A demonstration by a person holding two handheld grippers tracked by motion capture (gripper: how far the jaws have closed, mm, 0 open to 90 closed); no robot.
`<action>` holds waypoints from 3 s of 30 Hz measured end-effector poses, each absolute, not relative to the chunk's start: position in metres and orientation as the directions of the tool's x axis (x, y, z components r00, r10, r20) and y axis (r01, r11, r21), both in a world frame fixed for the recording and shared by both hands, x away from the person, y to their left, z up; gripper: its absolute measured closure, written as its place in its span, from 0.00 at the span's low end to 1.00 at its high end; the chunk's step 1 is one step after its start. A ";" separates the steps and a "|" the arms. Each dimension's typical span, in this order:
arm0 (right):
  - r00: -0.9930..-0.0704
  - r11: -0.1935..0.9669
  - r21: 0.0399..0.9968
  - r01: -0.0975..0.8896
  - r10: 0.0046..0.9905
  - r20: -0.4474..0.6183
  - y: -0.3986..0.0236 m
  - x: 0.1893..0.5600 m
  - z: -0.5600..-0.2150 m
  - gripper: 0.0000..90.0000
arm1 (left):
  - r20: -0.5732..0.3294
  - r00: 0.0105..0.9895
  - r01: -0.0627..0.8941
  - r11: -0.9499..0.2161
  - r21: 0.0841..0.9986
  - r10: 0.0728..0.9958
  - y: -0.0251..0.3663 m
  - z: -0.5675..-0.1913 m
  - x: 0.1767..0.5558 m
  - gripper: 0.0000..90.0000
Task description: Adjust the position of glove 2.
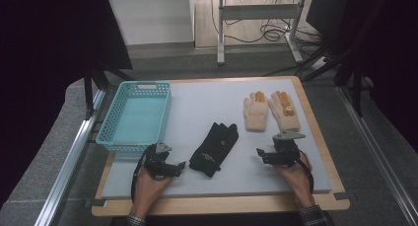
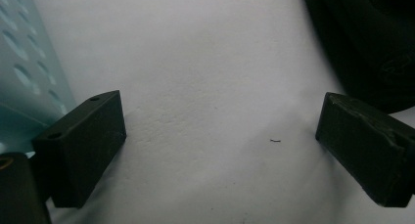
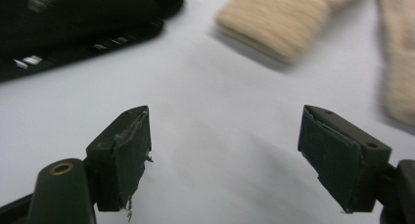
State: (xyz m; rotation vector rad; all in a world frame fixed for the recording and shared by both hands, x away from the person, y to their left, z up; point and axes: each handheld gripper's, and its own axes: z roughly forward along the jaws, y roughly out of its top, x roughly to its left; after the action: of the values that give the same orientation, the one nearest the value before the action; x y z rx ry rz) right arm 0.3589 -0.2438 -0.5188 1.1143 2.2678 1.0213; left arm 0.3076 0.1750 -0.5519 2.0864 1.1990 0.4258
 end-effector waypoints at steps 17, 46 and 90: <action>-0.566 0.419 0.728 0.543 0.823 -0.052 -0.254 0.365 -0.532 0.17 | -0.052 0.522 0.627 -0.341 0.700 0.852 0.175 -0.552 0.307 0.05; -0.565 0.420 0.731 0.538 0.823 -0.057 -0.254 0.365 -0.532 0.17 | -0.137 0.605 0.610 -0.346 0.713 0.784 0.123 -0.500 0.334 0.02; -0.565 0.418 0.731 0.539 0.823 -0.055 -0.255 0.365 -0.532 0.17 | -0.050 0.621 0.663 -0.491 0.565 0.782 0.059 -0.520 0.372 0.59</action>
State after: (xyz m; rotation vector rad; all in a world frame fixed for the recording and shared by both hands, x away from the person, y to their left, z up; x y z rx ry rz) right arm 0.3651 -0.2545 -0.5322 1.1619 2.2713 0.9502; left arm 0.3718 0.0593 -0.5202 2.3005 1.1327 0.2880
